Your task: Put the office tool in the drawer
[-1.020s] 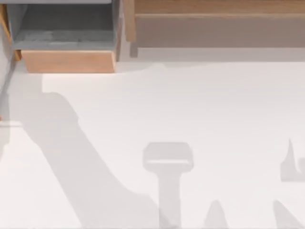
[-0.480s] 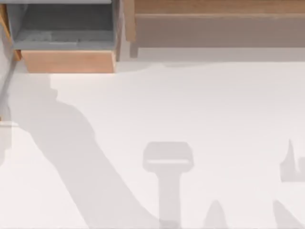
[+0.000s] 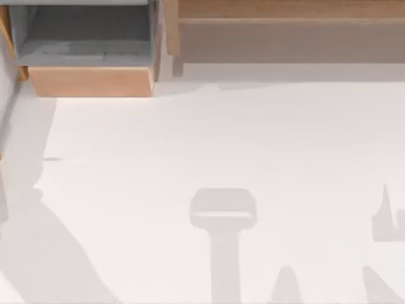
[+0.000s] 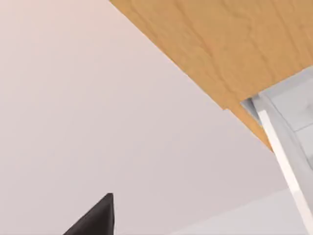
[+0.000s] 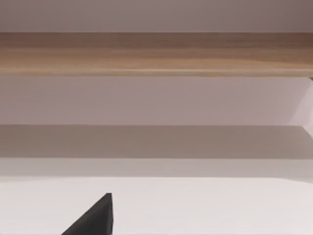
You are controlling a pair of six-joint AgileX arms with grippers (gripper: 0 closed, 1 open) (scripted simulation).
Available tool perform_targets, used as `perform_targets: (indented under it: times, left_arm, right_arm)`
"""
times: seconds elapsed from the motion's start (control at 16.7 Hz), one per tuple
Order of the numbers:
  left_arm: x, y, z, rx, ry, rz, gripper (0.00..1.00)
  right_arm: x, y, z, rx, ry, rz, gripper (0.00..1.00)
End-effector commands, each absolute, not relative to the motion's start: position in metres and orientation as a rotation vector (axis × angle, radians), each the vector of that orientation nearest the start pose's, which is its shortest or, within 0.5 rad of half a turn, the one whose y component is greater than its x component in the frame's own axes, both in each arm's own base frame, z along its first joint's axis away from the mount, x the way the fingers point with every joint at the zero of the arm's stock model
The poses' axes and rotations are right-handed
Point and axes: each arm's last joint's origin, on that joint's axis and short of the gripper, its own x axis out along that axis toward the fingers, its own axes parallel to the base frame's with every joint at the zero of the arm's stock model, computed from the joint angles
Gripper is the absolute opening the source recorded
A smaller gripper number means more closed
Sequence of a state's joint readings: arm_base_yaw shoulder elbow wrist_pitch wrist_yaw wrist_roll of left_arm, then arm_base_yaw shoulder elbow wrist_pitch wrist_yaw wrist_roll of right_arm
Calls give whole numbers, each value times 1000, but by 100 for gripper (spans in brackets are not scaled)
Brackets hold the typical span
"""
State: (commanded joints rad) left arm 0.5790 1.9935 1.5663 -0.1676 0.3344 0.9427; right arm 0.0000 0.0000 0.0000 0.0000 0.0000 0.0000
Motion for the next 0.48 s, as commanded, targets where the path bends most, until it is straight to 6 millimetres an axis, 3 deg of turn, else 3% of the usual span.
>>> perform_targets:
  times: [0.24,0.48]
  left_arm:
    - [336,286,230,978,447,119,100]
    - [285,296,193,1270,373,204,100]
  right_arm:
    - [106,-1,160,0,0,0,100]
    - [106,-1,160,0,0,0,100]
